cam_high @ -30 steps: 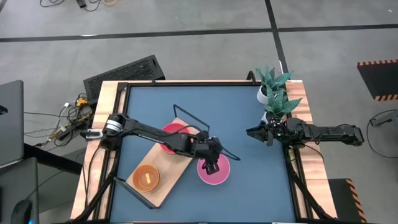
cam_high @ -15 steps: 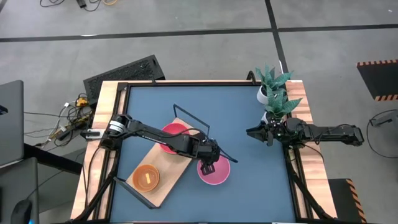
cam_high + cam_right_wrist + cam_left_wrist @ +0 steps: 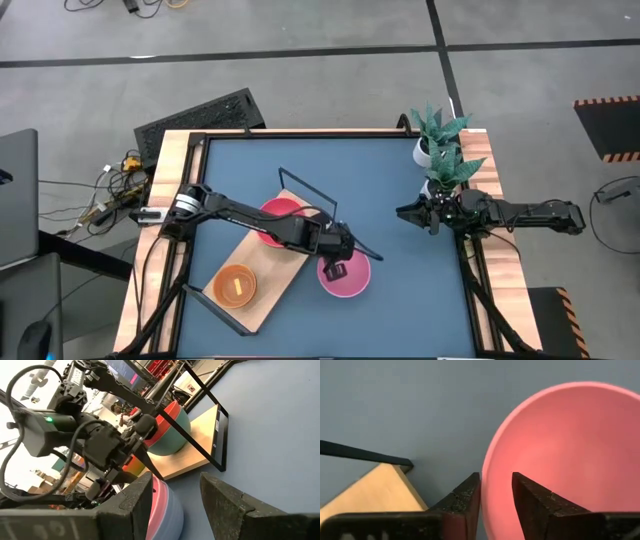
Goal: Place and stack bowls onto a shelf
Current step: Stack the big pink bowl on top of the big red bowl on the shelf
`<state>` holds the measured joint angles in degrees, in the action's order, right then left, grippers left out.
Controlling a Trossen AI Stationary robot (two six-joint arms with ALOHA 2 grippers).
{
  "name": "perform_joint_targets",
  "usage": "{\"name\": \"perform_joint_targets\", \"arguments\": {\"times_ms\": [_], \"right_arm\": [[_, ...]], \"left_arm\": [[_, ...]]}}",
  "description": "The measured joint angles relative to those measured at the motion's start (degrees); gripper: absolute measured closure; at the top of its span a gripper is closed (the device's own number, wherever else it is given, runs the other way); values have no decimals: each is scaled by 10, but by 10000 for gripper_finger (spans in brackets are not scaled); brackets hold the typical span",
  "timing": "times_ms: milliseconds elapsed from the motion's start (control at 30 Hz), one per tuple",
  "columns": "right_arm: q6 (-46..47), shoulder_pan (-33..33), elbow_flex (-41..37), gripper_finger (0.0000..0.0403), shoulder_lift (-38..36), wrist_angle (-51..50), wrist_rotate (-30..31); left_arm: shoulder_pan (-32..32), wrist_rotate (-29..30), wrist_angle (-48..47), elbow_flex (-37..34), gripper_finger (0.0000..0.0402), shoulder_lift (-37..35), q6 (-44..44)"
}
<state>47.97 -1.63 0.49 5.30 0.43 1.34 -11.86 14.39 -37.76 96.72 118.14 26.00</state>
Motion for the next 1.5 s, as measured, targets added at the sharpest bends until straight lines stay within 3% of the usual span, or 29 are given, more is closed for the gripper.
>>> {"name": "perform_joint_targets", "arguments": {"times_ms": [367, 667, 1067, 1500], "right_arm": [[-1, 0, 0, 214, 0, 0, 0], [-4, 0, 0, 214, 0, 0, 0], [-4, 0, 0, 214, 0, 0, 0], [-3, 0, 0, 214, 0, 0, 0]], "left_arm": [[0, 14, -6, 0, 396, -1, -1], [0, -5, 0, 1, 400, -1, 29], [7, -13, -55, 96, 401, -1, 51], [17, -84, -80, 132, 401, -1, 56]]}}
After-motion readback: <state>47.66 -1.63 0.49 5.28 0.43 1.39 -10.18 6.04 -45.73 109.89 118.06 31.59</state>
